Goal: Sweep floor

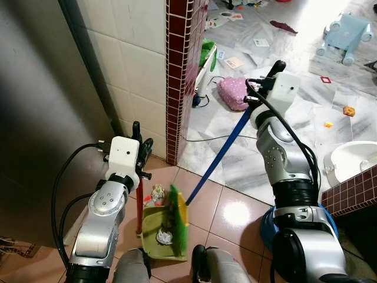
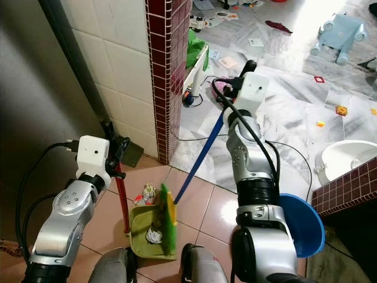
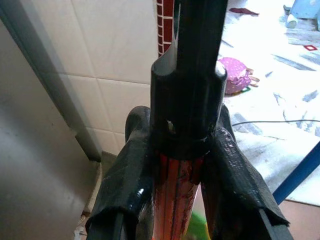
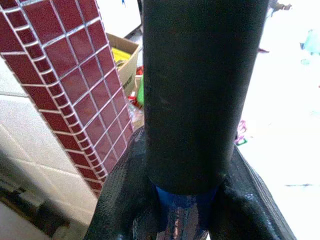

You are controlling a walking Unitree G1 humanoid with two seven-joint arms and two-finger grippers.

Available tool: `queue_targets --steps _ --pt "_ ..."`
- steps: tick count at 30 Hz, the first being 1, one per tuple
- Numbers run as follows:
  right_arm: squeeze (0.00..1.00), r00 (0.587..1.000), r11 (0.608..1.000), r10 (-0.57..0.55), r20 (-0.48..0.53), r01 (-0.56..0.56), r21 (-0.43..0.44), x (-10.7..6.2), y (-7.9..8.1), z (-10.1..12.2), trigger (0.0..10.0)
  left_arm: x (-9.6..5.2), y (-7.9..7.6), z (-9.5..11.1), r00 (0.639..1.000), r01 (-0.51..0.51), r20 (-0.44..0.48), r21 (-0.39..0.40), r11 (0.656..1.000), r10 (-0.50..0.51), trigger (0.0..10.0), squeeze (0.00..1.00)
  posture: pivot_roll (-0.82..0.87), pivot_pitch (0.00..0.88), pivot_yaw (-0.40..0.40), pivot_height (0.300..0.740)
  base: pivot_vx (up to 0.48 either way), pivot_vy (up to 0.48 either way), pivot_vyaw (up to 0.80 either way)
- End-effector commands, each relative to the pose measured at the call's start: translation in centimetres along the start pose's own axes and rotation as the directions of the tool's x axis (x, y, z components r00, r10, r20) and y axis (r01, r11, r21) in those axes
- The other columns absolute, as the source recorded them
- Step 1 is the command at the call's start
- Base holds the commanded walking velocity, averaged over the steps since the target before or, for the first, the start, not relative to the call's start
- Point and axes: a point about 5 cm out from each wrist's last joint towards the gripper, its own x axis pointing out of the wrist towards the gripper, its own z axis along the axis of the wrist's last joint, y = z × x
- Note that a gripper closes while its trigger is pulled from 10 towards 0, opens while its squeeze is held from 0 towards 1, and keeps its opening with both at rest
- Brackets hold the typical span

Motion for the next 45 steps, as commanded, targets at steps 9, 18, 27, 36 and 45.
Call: queue_targets --steps 9,18,27,36,45 --pt "0.0 0.995 0.996 0.025 0.097 -0.016 -0.092 -0.2 -0.5 1.7 10.0 -0.9 -1.0 -0.8 0.995 0.088 -0.034 -0.017 0.996 -0.089 10.0 0.0 0.0 0.13 -0.056 0.74 0.0 0.0 0.0" --pt "0.0 0.998 0.986 0.025 0.055 -0.016 -0.164 -0.8 -1.0 -0.1 10.0 -1.6 -1.3 0.1 0.981 0.194 0.025 -0.054 0.98 -0.193 10.0 0.0 0.01 0.134 -0.06 0.74 0.0 0.0 0.0" --pt "0.0 0.999 0.978 0.021 0.025 -0.015 -0.207 -1.1 -1.5 -1.2 10.0 -2.3 -1.7 0.5 0.969 0.245 0.038 -0.041 0.969 -0.243 10.0 0.0 0.01 0.132 -0.062 0.74 0.0 0.0 0.0" --pt "0.0 0.987 0.985 0.057 -0.153 -0.08 -0.15 -1.5 -0.9 -3.9 10.0 -2.7 -2.9 1.4 0.949 0.314 0.082 -0.14 0.939 -0.305 10.0 0.0 0.01 0.158 -0.073 0.74 0.0 0.0 0.0" --pt "0.0 1.0 0.962 -0.03 0.005 0.031 -0.271 -2.2 -2.3 -2.9 10.0 -2.9 -2.3 1.8 0.963 0.266 0.092 -0.158 0.951 -0.254 10.0 0.0 0.02 0.144 -0.05 0.74 0.0 0.0 0.0"
